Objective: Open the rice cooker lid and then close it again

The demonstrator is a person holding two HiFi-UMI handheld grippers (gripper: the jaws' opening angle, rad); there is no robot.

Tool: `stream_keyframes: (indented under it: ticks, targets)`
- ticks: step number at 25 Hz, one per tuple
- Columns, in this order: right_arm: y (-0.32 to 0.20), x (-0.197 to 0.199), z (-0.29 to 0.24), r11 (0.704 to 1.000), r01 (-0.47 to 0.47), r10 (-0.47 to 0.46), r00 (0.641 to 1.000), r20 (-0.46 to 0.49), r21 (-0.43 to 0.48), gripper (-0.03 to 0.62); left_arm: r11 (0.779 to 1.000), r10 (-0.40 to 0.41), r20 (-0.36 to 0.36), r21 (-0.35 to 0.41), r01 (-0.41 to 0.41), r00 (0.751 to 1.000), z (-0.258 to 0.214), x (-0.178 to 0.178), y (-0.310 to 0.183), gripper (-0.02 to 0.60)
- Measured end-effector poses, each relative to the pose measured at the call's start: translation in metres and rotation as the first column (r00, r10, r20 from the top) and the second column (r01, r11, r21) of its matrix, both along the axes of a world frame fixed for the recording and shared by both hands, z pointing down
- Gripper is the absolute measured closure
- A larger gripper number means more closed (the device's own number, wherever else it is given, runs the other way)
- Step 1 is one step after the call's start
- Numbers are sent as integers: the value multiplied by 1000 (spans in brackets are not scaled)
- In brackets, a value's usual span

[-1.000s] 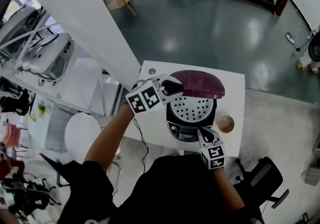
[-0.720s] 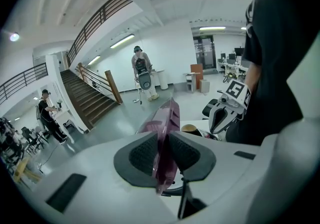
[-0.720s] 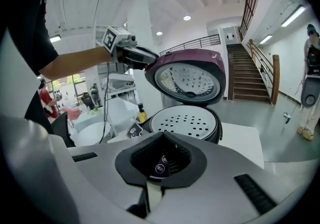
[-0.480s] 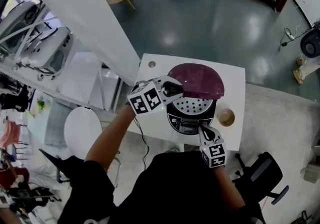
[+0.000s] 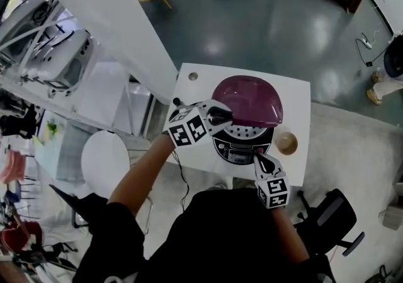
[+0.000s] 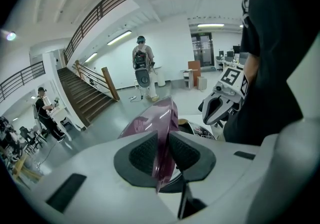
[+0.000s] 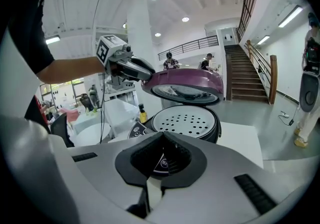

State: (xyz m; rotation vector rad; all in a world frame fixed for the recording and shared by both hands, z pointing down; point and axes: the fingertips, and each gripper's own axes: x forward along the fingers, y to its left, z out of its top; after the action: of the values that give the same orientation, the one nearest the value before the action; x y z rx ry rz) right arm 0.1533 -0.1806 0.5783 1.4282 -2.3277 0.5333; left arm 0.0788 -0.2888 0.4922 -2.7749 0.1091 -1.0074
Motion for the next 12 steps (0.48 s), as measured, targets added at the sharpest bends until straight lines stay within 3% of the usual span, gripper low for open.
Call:
stream_keyframes:
  ticks: [6, 12]
  targets:
    - [4, -3, 3, 1000, 0, -1, 1000, -7, -4, 594, 999, 37, 68, 33, -39, 997, 20, -2, 14, 512]
    - [5, -9, 4, 1000, 11, -11, 1000, -4, -6, 594, 999, 33, 73, 12, -34, 997, 36, -3, 23, 512]
